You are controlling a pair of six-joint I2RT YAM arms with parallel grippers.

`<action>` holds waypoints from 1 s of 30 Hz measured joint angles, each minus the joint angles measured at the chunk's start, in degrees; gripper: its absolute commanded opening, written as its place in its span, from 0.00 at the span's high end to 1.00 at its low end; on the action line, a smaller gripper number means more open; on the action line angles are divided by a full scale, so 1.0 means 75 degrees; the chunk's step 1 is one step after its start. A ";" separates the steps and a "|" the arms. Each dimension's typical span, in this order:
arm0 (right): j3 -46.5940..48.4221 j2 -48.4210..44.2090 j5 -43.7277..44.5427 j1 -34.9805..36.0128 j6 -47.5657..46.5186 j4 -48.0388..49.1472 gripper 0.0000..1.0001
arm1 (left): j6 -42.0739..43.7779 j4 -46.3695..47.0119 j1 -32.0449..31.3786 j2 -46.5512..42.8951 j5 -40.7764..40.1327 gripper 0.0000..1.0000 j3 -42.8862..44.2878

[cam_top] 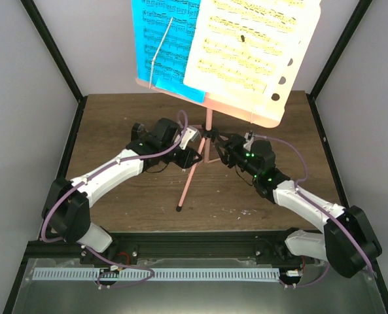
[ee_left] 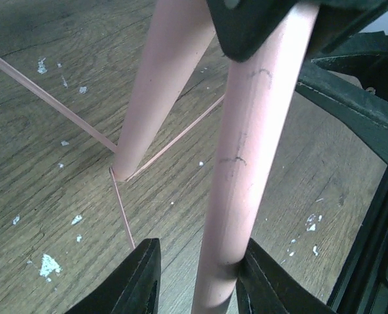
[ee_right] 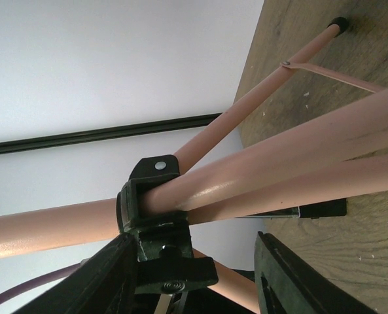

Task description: Pack up the instrument practice props

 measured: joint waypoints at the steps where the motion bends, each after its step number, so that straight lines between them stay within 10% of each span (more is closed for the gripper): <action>1: 0.0000 0.0003 0.0032 0.0017 -0.0003 -0.0020 0.43 | 0.0017 -0.0020 0.0000 0.0000 -0.0029 0.66 0.0000; 9: -0.0393 -0.1961 0.1166 0.0096 -0.1113 -0.1582 0.14 | -0.0026 0.0236 0.0006 -0.1871 -0.0959 0.24 -0.0848; 17: -0.0210 -0.5884 0.3279 0.0082 -0.4657 -0.4261 0.12 | -0.0236 -0.0425 0.0629 -0.4150 -0.1180 0.24 0.1070; 30: 0.4488 -0.4779 0.4581 0.0047 -0.8921 -0.5447 0.21 | -0.1603 -0.0915 0.0653 -0.2224 0.0816 0.33 0.4162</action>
